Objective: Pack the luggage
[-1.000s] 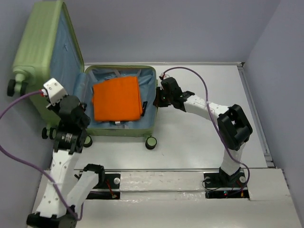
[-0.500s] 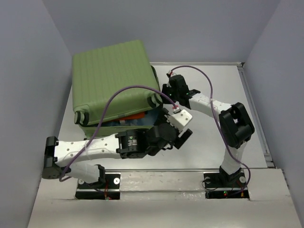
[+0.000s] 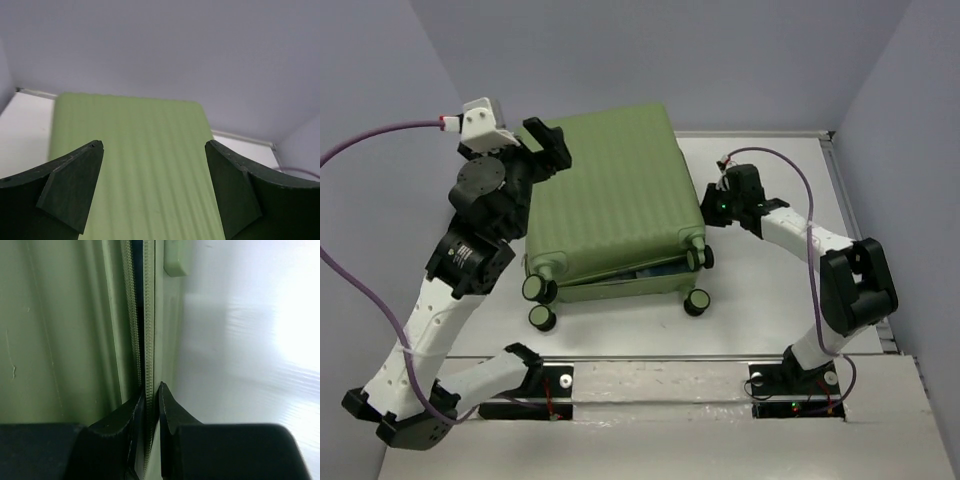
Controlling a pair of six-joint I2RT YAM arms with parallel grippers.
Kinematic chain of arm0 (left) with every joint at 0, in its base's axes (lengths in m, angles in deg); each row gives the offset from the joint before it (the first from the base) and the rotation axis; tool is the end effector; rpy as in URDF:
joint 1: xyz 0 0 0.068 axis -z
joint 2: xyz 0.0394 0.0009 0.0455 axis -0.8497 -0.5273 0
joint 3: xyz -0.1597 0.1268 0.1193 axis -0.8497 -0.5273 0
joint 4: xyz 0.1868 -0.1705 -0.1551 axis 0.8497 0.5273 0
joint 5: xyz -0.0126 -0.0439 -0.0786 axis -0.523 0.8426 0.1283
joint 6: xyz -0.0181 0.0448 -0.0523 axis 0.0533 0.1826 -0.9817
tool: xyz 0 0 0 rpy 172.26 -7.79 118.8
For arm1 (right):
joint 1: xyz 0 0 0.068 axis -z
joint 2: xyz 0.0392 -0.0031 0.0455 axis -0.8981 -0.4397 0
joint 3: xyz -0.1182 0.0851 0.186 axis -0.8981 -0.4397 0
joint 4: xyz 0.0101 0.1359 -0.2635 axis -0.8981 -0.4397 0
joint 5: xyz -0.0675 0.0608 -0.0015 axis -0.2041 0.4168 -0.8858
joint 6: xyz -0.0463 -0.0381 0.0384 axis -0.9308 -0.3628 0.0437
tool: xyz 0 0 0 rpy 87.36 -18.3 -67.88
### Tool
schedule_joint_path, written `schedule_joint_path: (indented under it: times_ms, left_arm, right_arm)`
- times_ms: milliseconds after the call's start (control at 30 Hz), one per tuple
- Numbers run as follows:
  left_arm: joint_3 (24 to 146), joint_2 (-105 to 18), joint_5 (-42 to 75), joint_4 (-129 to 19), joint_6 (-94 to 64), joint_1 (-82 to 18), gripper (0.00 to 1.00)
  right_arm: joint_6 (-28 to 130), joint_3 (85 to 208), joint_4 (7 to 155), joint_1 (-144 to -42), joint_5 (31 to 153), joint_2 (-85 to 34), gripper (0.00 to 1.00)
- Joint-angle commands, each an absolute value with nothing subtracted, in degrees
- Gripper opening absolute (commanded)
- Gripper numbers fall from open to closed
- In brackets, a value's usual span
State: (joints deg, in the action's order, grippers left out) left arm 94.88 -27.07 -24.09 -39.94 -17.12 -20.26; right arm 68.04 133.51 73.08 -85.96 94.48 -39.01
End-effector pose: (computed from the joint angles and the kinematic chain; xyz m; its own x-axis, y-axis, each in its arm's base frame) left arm 0.2247 -0.1354 0.4961 0.1120 -0.3484 -0.9306 0.1374 0.9330 -0.3327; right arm 0.3762 0.1633 0.1575 -0.7446 0.1292 -0.6549 -0.2076 0.8876 0.4112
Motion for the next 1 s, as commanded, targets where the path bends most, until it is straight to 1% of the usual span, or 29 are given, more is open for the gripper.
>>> schedule_joint_path:
  times_ms: [0,33,67,100,167,200,267,300,333,367,400,433,467,500,567,600,667,700,767,800,867,900,967]
  left_arm:
    - [93.7,-29.7,-13.6,-38.7,-23.6,-32.5,0.94]
    - [93.0,-30.3,-11.2,-40.3,-24.4,-35.1,0.95]
    - [92.0,-31.9,-7.5,-41.4,-25.6,-40.1,0.95]
    - [92.0,-33.2,-5.5,-42.5,-26.5,-42.4,0.95]
    - [93.4,-36.8,-0.9,-44.4,-27.5,-47.3,0.95]
    - [97.0,-41.8,3.7,-44.3,-28.2,-51.2,0.95]
    - [101.5,-47.5,10.1,-43.7,-29.4,-54.2,0.95]
    - [107.0,-53.2,11.7,-43.2,-29.4,-55.7,0.95]
    - [109.4,-55.7,11.4,-42.6,-29.4,-56.1,0.95]
    - [111.8,-58.1,11.7,-42.9,-29.4,-56.7,0.95]
    - [116.7,-62.8,12.5,-43.4,-29.4,-57.3,0.95]
    - [119.3,-65.1,14.0,-43.5,-29.6,-57.6,0.95]
    - [126.0,-70.6,15.5,-43.1,-29.6,-59.5,0.95]
    - [130.3,-73.7,16.0,-42.2,-29.5,-59.8,0.95]
    - [138.8,-80.1,17.2,-39.2,-29.0,-61.0,0.95]
    - [146.3,-85.9,18.8,-38.6,-28.6,-61.2,0.95]
    - [151.6,-91.0,21.5,-40.3,-28.7,-62.1,0.95]
    - [153.8,-94.7,24.5,-43.6,-29.8,-62.5,0.95]
    - [153.7,-98.6,30.3,-48.3,-32.4,-63.4,0.95]
    - [153.8,-100.0,31.8,-52.2,-32.8,-63.4,0.95]
    - [154.5,-103.8,34.4,-55.5,-32.8,-63.3,0.95]
    - [155.5,-105.1,37.7,-57.7,-32.7,-63.4,0.95]
    - [156.6,-108.0,40.9,-58.6,-31.1,-62.7,0.95]
  right_arm:
    - [63.1,134.3,73.1,-75.1,93.0,-31.0,0.30]
    - [62.6,136.1,72.7,-75.1,93.6,-30.8,0.71]
    - [61.8,137.5,71.9,-75.1,93.9,-30.7,0.85]
    - [61.8,138.8,70.9,-75.1,94.0,-30.7,0.94]
    - [62.3,141.1,68.5,-75.1,94.2,-29.7,1.00]
    - [62.7,141.1,68.1,-75.1,94.0,-27.1,1.00]
    - [62.8,140.0,67.8,-75.1,93.2,-23.5,1.00]
    - [63.0,139.8,67.4,-75.1,93.1,-19.8,1.00]
    - [63.2,139.6,66.9,-75.1,93.4,-17.9,1.00]
    - [63.7,138.0,66.7,-75.1,96.6,-15.9,0.85]
    - [64.0,137.2,66.8,-76.4,98.8,-14.2,0.71]
    - [64.0,136.3,66.7,-78.2,100.7,-11.4,0.27]
    - [63.7,134.1,66.7,-83.7,102.9,-10.1,0.13]
    - [63.2,132.8,66.8,-87.3,103.7,-8.7,0.07]
    - [61.6,129.9,67.3,-94.8,107.2,-5.9,0.07]
    - [61.5,126.8,67.4,-102.0,107.7,-5.3,0.07]
    - [60.8,124.7,65.4,-107.8,107.7,-4.5,0.07]
    - [61.1,123.8,64.8,-112.3,107.4,-4.6,0.07]
    - [61.6,121.3,62.5,-116.4,106.3,-6.0,0.07]
    - [62.0,118.9,62.2,-116.4,105.6,-6.7,0.07]
    - [63.4,116.4,62.4,-116.4,101.8,-7.9,0.07]
    - [63.7,115.6,62.4,-116.4,100.1,-9.6,0.07]
    - [65.2,114.1,64.2,-116.4,95.3,-11.0,0.07]
